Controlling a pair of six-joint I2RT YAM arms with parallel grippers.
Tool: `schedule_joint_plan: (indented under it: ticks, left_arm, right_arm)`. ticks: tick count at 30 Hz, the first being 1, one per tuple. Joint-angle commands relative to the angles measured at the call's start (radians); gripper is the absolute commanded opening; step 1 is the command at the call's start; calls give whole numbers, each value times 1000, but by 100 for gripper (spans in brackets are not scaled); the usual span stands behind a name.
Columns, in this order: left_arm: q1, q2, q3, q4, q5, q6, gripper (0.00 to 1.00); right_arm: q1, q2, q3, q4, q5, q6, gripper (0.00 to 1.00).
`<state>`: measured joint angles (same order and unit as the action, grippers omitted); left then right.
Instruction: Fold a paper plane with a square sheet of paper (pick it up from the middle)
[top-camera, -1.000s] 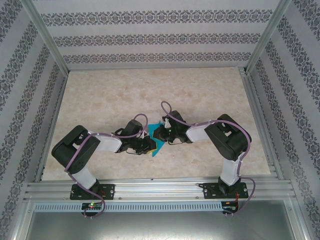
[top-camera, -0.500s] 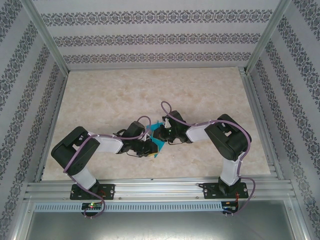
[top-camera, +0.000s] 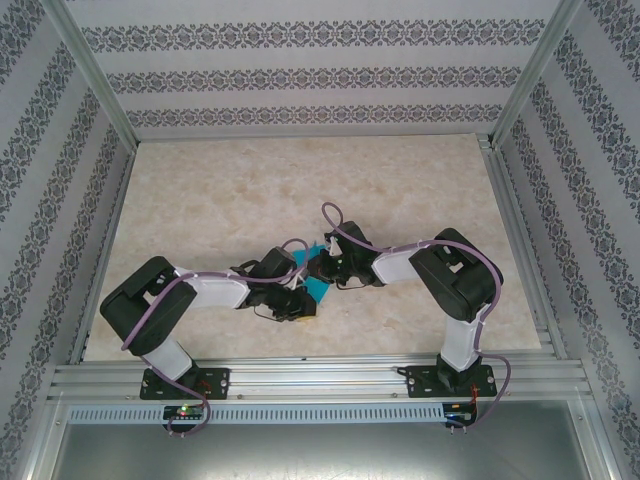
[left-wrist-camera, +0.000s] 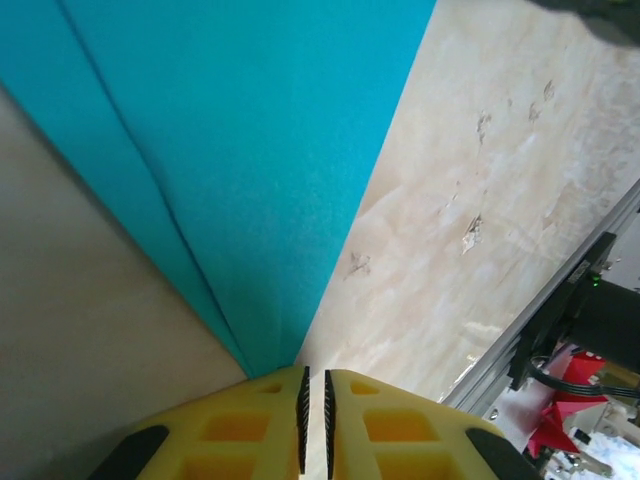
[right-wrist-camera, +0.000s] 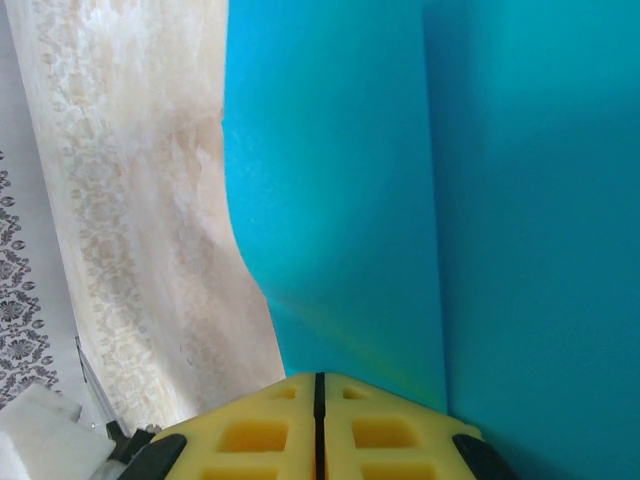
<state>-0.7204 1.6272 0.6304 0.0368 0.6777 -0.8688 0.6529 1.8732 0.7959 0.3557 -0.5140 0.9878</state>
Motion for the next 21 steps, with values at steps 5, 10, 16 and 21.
schedule_joint_plan:
  ticks: [5, 10, 16, 21]
  left_arm:
    - [-36, -161, -70, -145, -98, 7, 10]
    - [49, -386, -113, -240, -269, -41, 11]
    - [162, -478, -166, -152, -221, -100, 16]
    - [165, -371, -119, 27, -98, -134, 17]
  right_arm:
    - [12, 30, -60, -133, 125, 8, 8]
    - [51, 0, -114, -94, 228, 143, 9]
    - [138, -34, -142, -24, 350, 304, 9]
    - [154, -43, -163, -2, 401, 360, 9]
